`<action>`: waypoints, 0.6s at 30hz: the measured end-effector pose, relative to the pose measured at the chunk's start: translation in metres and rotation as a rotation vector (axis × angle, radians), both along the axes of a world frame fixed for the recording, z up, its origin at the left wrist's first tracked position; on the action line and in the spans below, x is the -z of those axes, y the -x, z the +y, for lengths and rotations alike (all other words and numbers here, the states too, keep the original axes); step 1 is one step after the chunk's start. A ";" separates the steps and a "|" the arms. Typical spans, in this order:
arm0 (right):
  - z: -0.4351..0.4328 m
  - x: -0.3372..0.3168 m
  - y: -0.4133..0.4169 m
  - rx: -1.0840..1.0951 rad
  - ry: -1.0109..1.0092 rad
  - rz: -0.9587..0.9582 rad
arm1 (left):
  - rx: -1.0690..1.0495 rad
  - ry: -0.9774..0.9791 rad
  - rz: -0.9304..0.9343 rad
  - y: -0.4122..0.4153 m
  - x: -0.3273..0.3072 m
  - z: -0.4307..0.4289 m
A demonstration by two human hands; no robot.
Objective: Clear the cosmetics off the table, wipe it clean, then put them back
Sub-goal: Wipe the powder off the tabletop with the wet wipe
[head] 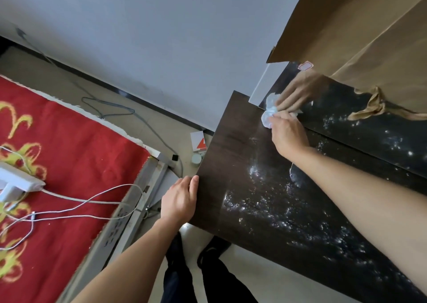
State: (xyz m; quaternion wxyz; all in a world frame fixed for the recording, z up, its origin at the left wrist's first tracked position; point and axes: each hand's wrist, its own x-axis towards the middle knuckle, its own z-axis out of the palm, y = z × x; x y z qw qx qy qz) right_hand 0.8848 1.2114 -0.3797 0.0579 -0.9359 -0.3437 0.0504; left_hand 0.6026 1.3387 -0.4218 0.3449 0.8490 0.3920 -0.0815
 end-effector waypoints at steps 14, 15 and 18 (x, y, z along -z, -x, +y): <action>0.000 -0.007 0.030 -0.047 -0.252 0.216 | -0.029 0.005 -0.029 0.000 0.001 0.000; 0.011 -0.004 0.010 0.040 -0.227 0.181 | -0.031 0.005 -0.031 0.000 0.002 0.000; 0.027 0.012 0.013 0.139 -0.192 0.176 | -0.029 -0.005 -0.042 0.000 0.004 0.001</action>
